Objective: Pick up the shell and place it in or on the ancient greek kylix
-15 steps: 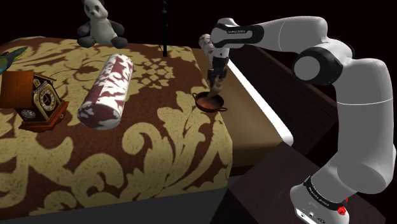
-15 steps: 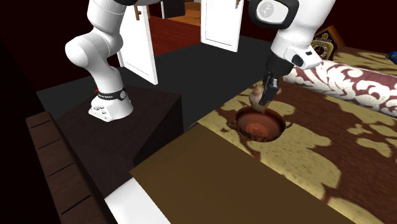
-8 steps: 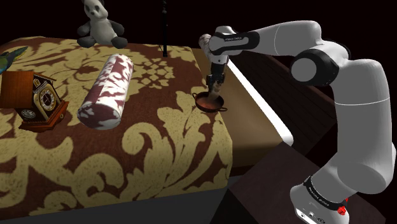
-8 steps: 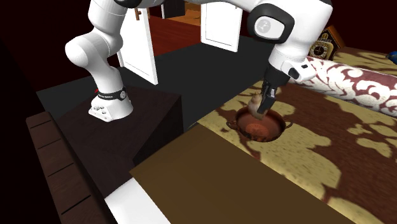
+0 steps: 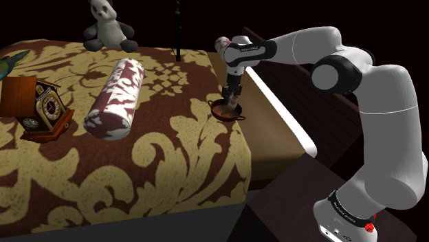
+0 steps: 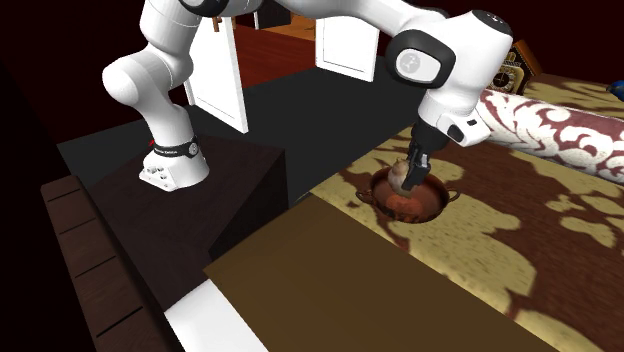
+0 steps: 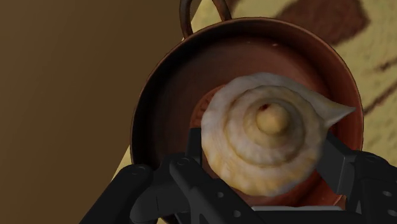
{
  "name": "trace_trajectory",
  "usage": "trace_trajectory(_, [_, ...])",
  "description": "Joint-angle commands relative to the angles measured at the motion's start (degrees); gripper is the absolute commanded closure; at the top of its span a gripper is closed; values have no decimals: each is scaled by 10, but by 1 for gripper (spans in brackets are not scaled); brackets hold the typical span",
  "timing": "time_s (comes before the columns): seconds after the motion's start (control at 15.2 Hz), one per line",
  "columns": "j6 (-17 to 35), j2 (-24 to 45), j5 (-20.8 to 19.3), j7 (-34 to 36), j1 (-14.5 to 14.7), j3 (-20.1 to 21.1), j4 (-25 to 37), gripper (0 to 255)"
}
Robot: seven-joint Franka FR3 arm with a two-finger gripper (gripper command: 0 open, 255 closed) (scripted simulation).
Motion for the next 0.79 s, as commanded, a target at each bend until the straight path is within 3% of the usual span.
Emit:
trace_trajectory(0.0, [1,0,0,0,0,0,0,255])
trace_trajectory(0.26, [1,0,0,0,0,0,0,255])
trace_trajectory(0.33, [1,0,0,0,0,0,0,0])
trace_trajectory(0.73, [-18,-1,-1,1,-2,-1,17,0])
